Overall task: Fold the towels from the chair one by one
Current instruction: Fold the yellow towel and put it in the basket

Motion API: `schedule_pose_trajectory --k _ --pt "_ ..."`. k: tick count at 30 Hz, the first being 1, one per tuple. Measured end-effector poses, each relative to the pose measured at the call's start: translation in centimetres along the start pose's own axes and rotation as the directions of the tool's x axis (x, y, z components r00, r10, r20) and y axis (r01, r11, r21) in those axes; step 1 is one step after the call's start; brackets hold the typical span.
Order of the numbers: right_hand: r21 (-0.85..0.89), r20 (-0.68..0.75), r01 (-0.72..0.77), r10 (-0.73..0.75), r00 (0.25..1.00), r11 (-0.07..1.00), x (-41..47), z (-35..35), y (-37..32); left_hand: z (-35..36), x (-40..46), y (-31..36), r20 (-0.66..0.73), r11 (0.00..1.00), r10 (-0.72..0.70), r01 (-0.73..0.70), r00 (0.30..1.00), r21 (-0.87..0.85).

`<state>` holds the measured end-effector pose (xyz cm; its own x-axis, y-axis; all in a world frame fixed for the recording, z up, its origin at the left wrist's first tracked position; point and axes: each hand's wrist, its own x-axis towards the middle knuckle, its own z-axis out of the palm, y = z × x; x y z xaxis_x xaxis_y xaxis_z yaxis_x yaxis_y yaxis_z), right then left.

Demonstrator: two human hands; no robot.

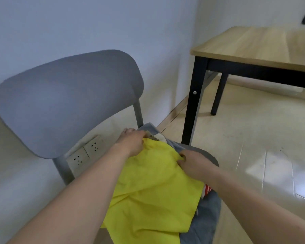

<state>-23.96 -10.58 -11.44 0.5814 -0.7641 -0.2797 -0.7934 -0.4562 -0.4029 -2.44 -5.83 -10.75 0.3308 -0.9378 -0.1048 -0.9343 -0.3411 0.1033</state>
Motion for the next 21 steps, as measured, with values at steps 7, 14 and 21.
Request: schedule_pose_trajectory --k 7,14,21 --pt "-0.036 -0.068 -0.025 0.023 0.997 0.999 -1.7 0.1 0.8 1.3 -0.9 -0.9 -0.213 0.983 0.063 -0.024 0.975 0.181" --pt "0.173 -0.151 -0.016 0.043 0.988 0.985 -5.5 -0.4 -0.3 -2.0 -6.8 0.0 -0.354 0.896 -0.106 -0.065 0.929 -0.439" --pt "0.247 -0.390 0.054 0.049 0.919 0.968 -14.8 -3.5 -1.5 -9.9 -17.2 2.3 -0.304 0.524 -0.163 -0.179 0.939 -0.833"
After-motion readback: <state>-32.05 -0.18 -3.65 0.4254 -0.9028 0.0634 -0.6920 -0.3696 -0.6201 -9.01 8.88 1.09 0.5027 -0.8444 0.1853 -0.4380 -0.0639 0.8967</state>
